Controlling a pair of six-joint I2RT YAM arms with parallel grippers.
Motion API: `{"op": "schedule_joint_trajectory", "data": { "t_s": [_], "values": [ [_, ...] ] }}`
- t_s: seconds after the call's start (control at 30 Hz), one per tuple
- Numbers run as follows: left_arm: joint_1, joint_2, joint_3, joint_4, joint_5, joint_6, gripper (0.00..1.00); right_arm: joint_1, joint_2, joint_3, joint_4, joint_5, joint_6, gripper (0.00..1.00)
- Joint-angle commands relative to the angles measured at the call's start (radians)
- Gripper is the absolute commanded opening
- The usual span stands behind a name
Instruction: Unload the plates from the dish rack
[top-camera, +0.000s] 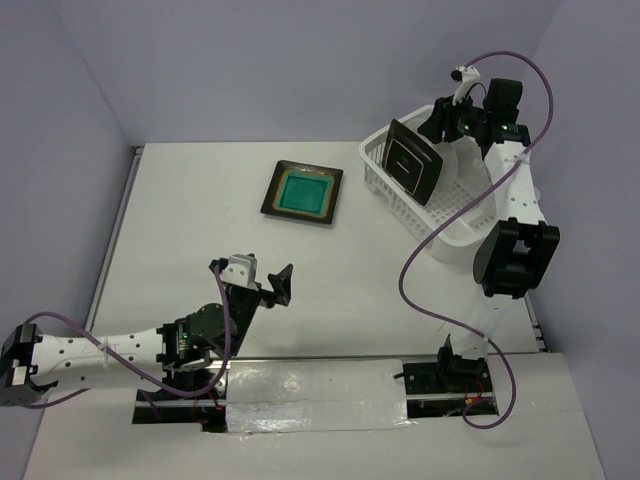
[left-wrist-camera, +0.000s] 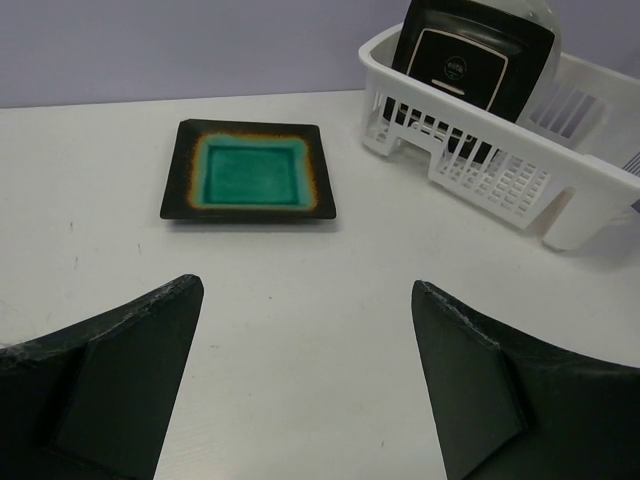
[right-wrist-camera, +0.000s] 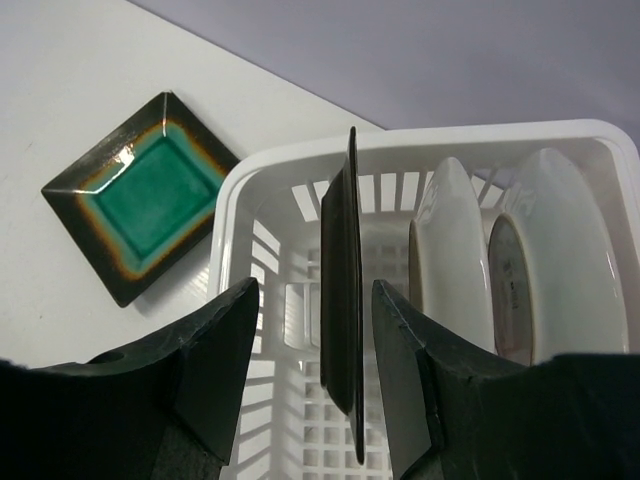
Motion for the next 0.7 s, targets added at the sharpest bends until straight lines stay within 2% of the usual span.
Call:
{"op": "schedule_joint_trajectory", "data": {
  "t_s": [0.0,0.17,0.67],
  "values": [
    [-0.003,-0.003,0.041,0.035,0.007,-0.011,0.98,-0.014,0.008,0.031,-0.016,-0.027,-0.022,0.57],
    [-0.003,0.009,0.045,0.036,0.004,-0.008,0.98,-0.024,0.051,0.088,-0.074,-0.042,-0.048,0.57],
    [-0.001,0.035,0.059,0.023,0.010,-0.014,0.98,-0.058,0.086,0.101,-0.102,-0.099,-0.073,0.57]
  ]
}}
